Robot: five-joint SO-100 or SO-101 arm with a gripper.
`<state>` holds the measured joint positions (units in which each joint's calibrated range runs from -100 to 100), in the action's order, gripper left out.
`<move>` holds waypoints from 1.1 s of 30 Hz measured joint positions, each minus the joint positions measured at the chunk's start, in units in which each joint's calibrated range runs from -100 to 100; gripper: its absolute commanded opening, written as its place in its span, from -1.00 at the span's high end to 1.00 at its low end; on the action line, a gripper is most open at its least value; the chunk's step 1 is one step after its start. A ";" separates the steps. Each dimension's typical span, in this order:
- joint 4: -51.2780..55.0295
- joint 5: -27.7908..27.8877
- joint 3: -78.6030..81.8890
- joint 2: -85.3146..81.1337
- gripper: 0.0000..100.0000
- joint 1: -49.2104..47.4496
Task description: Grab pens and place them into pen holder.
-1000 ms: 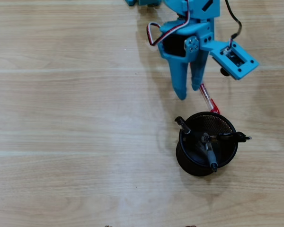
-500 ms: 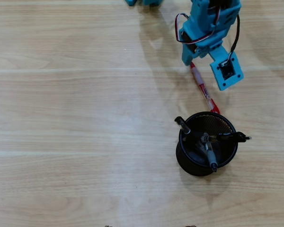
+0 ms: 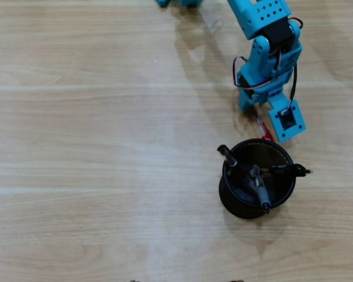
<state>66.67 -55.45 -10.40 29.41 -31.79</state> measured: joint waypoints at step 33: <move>-19.47 -2.82 -19.03 -21.58 0.96 7.85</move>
<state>47.20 -58.27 -29.44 7.83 -23.93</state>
